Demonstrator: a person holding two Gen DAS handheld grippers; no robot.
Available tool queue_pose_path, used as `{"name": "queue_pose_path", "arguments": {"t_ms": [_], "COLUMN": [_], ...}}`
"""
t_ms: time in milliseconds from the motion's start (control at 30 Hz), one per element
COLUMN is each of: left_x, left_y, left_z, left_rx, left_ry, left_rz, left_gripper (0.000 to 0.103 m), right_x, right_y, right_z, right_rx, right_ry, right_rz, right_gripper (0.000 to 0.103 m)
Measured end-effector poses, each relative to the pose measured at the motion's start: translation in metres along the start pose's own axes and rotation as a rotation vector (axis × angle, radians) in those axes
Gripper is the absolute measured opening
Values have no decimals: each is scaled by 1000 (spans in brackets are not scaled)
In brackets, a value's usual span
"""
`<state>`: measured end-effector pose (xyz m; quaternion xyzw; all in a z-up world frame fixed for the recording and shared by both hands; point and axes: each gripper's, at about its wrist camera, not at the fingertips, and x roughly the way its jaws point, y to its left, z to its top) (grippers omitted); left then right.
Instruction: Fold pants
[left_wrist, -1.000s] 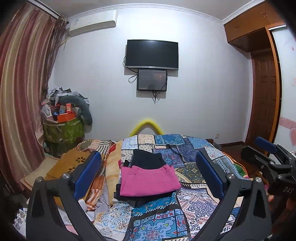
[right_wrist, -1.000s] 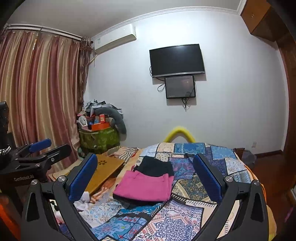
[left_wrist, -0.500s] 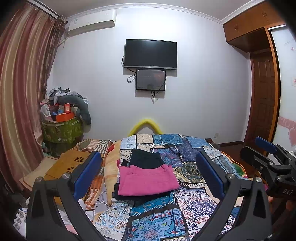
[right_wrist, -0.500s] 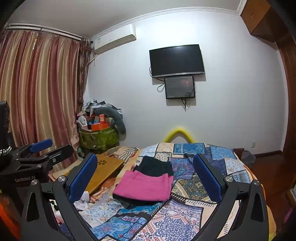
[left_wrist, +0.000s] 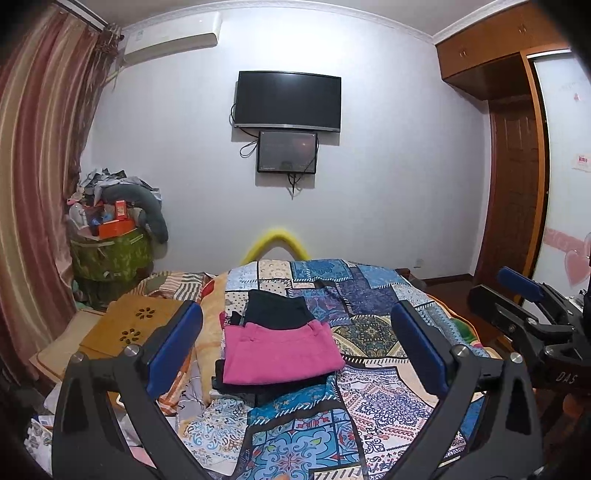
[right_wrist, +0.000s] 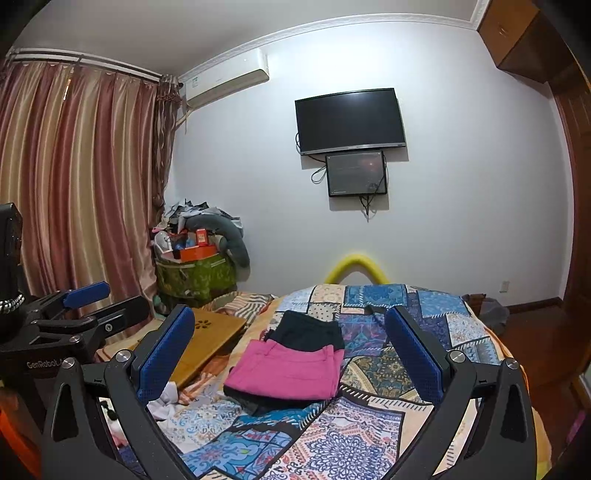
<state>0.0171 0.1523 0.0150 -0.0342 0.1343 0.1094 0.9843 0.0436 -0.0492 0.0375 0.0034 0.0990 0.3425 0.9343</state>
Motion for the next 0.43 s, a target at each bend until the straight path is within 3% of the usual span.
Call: {"name": "queue_pose_path", "arguments": {"t_ms": [433], "left_x": [4], "left_y": [0], "left_z": [-3], "left_rx": [2], "left_ry": [4], "left_rz": [6], "left_gripper": [103], "right_x": [3], "right_y": [-1], "right_z": [-4], "right_rx": [6], "right_ry": [9], "right_rz": [-2], "right_gripper": [102]}}
